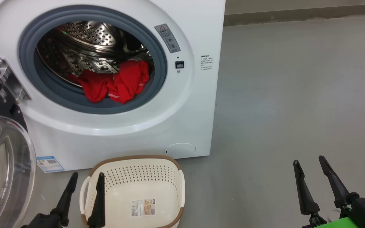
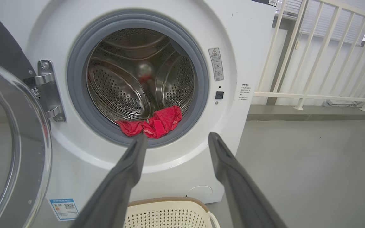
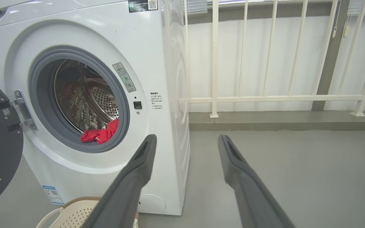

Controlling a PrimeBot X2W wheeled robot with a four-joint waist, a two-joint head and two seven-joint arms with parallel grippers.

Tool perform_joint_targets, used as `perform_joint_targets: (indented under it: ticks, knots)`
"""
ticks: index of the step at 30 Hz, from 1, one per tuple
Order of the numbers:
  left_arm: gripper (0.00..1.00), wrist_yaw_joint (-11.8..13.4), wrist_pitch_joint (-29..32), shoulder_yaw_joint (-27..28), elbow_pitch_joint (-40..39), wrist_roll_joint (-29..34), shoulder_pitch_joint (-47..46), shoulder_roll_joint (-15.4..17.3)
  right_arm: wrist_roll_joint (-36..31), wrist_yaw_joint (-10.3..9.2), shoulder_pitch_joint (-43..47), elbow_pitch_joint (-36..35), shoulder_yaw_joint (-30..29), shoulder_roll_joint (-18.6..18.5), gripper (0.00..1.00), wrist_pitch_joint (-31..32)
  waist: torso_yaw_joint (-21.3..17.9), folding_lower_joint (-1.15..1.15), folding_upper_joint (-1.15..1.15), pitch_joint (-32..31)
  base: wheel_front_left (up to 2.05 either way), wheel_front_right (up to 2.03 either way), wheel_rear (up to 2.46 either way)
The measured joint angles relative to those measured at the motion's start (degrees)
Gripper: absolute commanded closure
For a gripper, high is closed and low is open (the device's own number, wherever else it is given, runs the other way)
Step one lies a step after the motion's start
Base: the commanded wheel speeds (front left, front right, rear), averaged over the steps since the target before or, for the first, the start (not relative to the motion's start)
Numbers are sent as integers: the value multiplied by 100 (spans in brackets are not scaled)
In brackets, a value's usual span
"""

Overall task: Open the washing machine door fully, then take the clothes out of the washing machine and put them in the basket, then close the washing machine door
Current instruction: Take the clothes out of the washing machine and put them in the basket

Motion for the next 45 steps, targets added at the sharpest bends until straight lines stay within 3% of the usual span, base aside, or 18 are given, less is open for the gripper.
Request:
perform_joint_targets:
  ticks: [28,45]
  knots:
    - [0,147,0,-111,-131,-7,1,-31,0,0,-5,4,109,0,0,0,94,0,0,61,16,-16,0]
    - [0,201,0,-45,-249,-119,-253,-78,8,0,-66,-125,130,0,0,0,222,0,0,554,0,0,0]
